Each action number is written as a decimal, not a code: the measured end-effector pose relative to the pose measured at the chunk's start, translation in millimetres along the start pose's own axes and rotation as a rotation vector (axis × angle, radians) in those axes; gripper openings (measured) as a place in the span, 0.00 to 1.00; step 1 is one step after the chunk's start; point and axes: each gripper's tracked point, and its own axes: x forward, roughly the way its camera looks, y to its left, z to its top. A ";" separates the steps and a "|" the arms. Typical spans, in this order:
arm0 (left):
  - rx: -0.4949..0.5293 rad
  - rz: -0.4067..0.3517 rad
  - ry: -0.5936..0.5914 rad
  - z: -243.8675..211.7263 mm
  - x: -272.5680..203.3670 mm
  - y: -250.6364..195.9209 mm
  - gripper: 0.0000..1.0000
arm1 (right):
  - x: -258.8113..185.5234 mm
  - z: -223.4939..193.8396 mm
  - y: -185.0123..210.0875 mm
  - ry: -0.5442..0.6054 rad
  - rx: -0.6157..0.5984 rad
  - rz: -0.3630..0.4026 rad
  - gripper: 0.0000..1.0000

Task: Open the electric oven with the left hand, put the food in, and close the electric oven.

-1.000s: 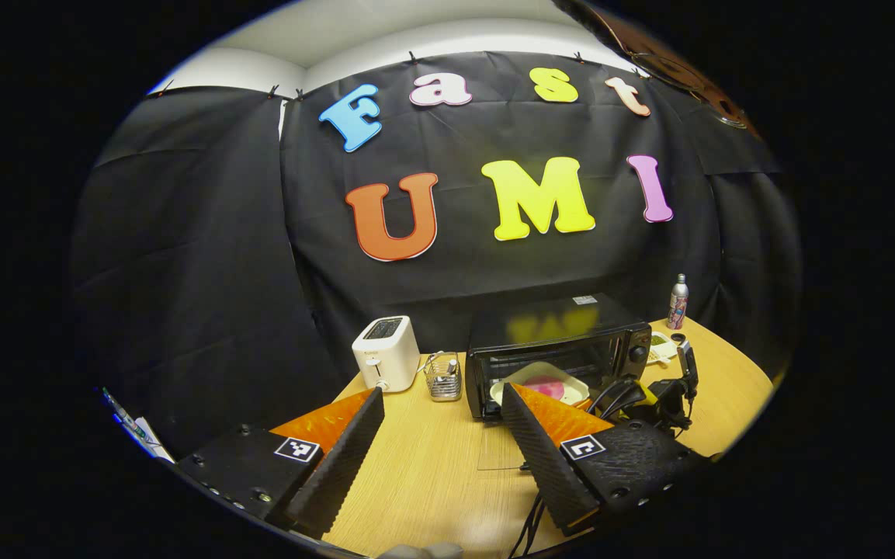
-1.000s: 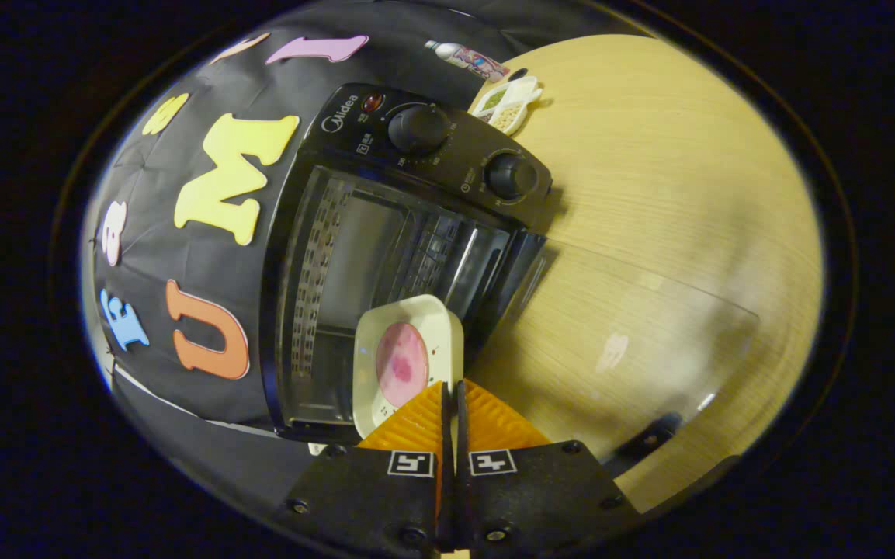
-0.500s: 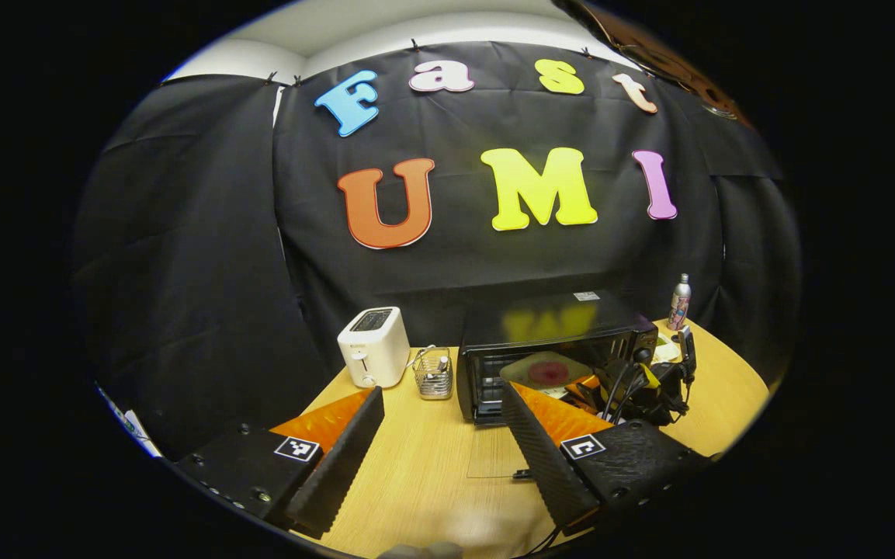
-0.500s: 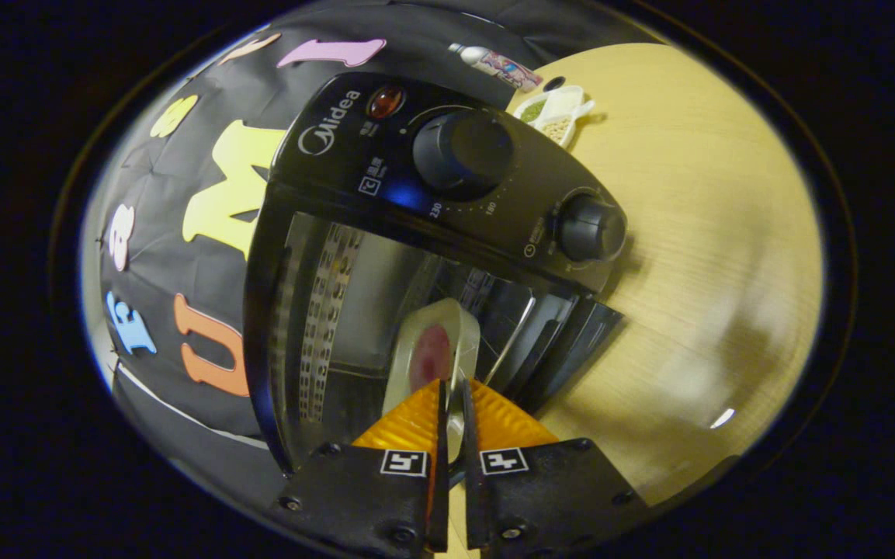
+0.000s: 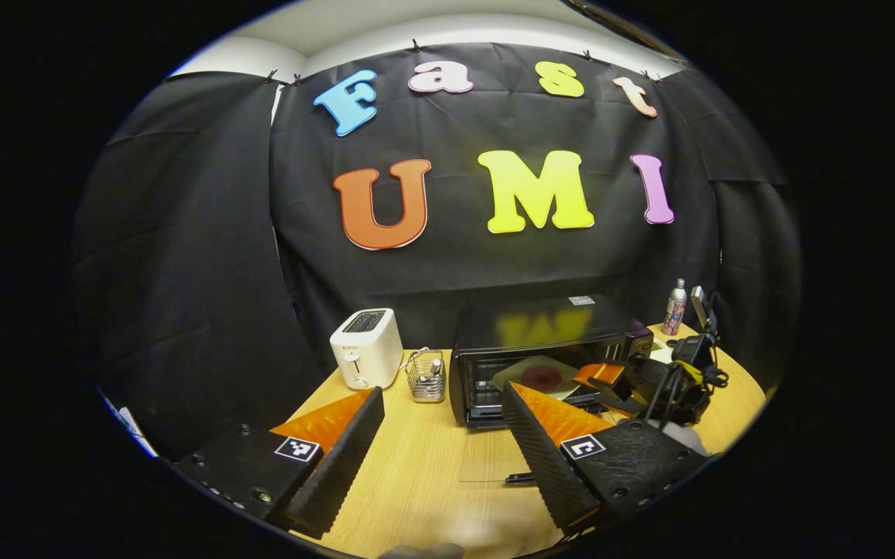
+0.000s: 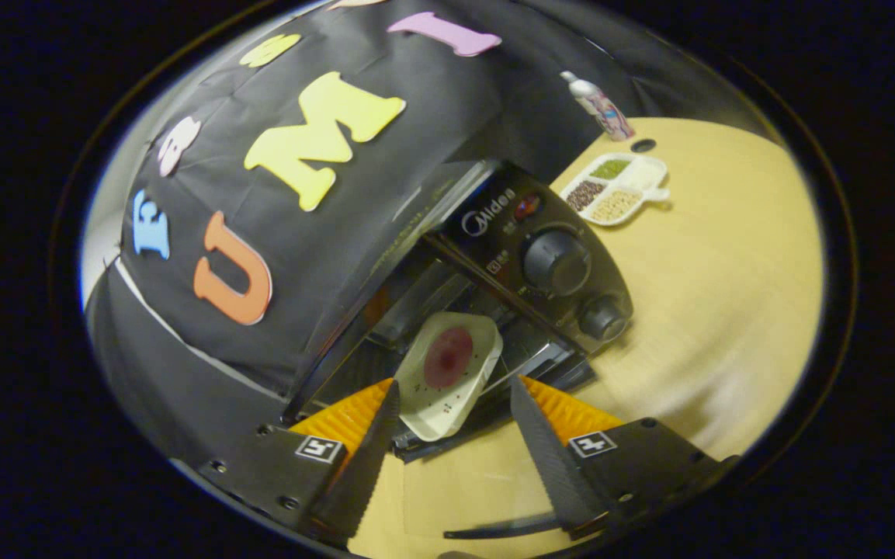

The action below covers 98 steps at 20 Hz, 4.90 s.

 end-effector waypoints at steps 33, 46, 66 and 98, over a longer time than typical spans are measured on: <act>-0.037 -0.187 0.228 -141.7 -19.3 -112.5 0.97 | -301.8 155.0 -70.7 -0.198 -0.689 -0.279 0.96; -0.017 -0.203 0.418 -239.4 27.8 -151.1 0.97 | -323.3 171.9 -104.7 -0.158 -0.709 -0.395 1.00; -0.007 -0.197 0.421 -220.0 52.1 -152.6 0.97 | -316.6 172.6 -111.3 -0.151 -0.675 -0.410 0.96; 0.009 -0.267 0.164 -64.2 81.9 -157.3 0.97 | -333.3 178.8 -73.6 -0.230 -0.687 -0.350 0.96</act>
